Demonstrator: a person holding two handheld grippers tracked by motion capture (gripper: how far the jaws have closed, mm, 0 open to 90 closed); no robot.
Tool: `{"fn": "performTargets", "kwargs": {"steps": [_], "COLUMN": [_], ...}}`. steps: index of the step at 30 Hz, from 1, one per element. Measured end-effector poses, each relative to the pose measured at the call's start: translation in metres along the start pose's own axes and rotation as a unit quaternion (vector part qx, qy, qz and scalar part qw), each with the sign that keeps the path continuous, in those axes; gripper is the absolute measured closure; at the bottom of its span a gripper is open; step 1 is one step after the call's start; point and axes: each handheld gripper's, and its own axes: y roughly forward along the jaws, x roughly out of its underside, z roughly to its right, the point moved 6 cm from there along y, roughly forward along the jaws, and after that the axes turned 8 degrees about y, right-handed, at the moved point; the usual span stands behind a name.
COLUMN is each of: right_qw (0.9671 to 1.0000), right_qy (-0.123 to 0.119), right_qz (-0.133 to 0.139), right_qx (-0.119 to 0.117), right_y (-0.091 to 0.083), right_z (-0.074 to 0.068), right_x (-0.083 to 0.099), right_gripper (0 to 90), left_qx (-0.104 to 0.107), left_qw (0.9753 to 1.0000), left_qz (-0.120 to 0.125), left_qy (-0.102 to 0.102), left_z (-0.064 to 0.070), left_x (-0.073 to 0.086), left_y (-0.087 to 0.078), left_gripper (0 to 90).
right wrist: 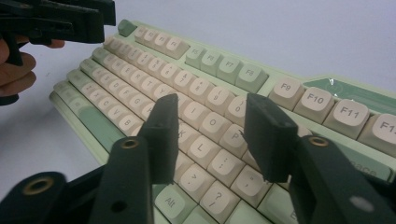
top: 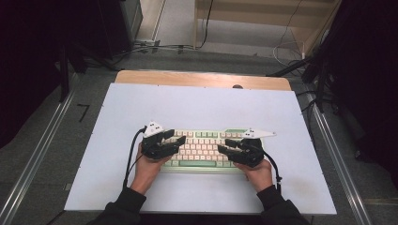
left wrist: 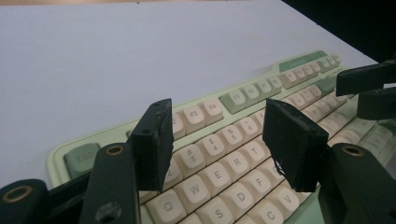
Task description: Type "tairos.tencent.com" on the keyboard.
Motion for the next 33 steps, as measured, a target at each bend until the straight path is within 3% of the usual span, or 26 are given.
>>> {"fn": "performTargets", "kwargs": {"steps": [5,10,20,27,33], "right_qw": [0.9999,0.9998,0.9998,0.9996,0.9981], "right_qy": [-0.008,-0.016,-0.017,-0.020,-0.032], "right_qz": [0.002,0.007,0.005,-0.017,-0.052], "right_qx": [-0.006,0.001,-0.003,-0.006,0.008], "right_y": [-0.002,-0.004,-0.007,-0.004,0.006], "right_z": [-0.003,-0.006,-0.007,-0.012,-0.012], "right_x": [0.000,0.000,0.001,0.009,0.021], "right_gripper": [79.4,87.3,87.6,87.6,87.6], "left_qx": [-0.009,-0.012,-0.016,-0.016,-0.016], "left_qw": [0.9999,0.9999,0.9998,0.9998,0.9998], "left_qz": [0.002,0.003,0.002,0.002,0.002], "left_qy": [-0.005,-0.012,-0.010,-0.009,-0.008], "left_z": [-0.008,-0.012,-0.014,-0.014,-0.014], "left_x": [0.003,0.005,0.007,0.008,0.009], "left_y": [-0.008,-0.012,-0.015,-0.016,-0.018], "left_gripper": [43.8,43.9,43.9,43.9,43.8]}}
